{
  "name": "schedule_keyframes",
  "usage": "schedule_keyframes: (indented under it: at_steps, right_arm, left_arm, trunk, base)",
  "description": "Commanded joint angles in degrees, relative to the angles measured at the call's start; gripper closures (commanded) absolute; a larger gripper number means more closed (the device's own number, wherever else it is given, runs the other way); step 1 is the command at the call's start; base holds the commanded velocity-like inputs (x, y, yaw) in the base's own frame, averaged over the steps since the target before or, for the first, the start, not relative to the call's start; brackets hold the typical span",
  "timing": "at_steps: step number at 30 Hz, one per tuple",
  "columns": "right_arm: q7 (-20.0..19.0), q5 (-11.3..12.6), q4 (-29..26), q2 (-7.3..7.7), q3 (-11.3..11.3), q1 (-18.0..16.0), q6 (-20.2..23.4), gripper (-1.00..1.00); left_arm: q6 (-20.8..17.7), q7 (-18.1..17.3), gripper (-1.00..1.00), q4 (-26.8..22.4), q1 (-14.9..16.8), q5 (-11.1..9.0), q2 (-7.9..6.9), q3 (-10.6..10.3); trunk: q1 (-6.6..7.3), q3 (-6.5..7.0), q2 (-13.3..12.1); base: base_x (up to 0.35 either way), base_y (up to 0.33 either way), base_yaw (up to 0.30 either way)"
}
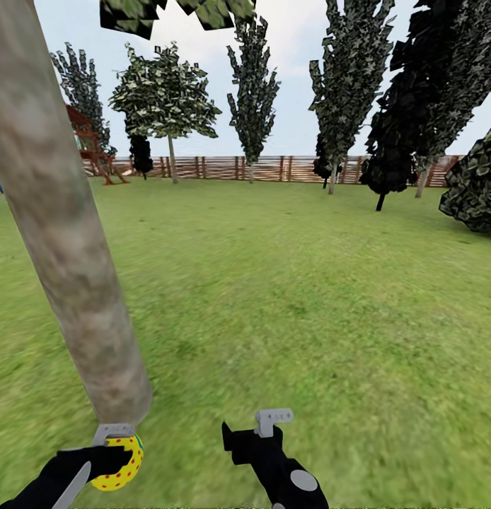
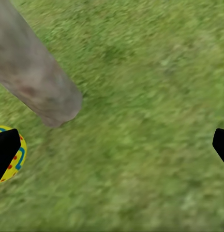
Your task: Take the three Easter eggs out of the wicker basket on the lawn in the garden, then place them on the lawn next to a single tree (choose any tree) so that all three eggs are next to the same tree and none are left in the basket.
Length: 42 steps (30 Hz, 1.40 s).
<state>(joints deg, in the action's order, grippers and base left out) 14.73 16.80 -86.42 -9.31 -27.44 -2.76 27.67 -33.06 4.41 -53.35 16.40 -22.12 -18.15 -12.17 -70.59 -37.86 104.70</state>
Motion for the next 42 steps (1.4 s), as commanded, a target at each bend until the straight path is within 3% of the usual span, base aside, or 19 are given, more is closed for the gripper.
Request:
schedule_keyframes:
  at_steps: [1,7,15,26,32,37,42]
  right_arm:
    - [0.6,0.6,-0.1,0.02,-0.1,-0.1,0.1,-1.0]
    - [0.6,0.6,0.0,0.02,-0.1,-0.1,0.1,-1.0]
    - [0.6,0.5,0.0,0.08,-0.2,-0.1,0.1,-1.0]
    - [0.6,0.5,-0.1,0.09,-0.7,-0.1,0.1,-1.0]
    - [0.5,0.4,-0.3,0.14,-0.9,-0.1,0.1,-1.0]
    - [0.6,0.4,-3.1,0.25,-3.1,0.2,0.2,-1.0]
    - [0.8,0.1,-4.2,0.28,-7.8,0.5,0.1,-1.0]
  left_arm:
    - [-0.2,0.4,1.0,0.0,0.0,-0.6,-0.06,-0.2]
    - [-0.2,0.4,1.0,-0.2,0.0,-0.6,-0.05,-0.2]
    - [0.0,0.4,1.0,0.1,0.0,-0.6,-0.05,-0.2]
    - [5.9,-0.1,1.0,0.6,0.0,-0.3,-0.03,-0.3]
    - [6.1,-0.2,1.0,0.7,0.1,-0.3,1.66,-0.4]
    - [7.2,-0.2,1.0,3.7,0.4,-0.3,3.29,-0.8]
    - [7.9,-0.2,1.0,4.1,0.9,-0.4,3.53,-0.8]
  trunk:
    - [0.01,-0.16,0.0]
    - [0.01,-0.72,0.0]
    - [-1.75,-2.9,3.2]
    - [-4.17,-5.9,7.7]
    - [-5.48,-7.54,10.1]
    - [-6.58,-8.85,12.1]
    - [-7.68,-9.81,14.1]
  base:
    - [0.0,0.0,0.0]
    - [0.0,0.0,0.0]
    - [0.0,0.0,0.0]
    - [0.0,0.0,0.0]
    - [0.0,0.0,0.0]
    - [0.0,0.0,0.0]
    - [0.0,0.0,0.0]
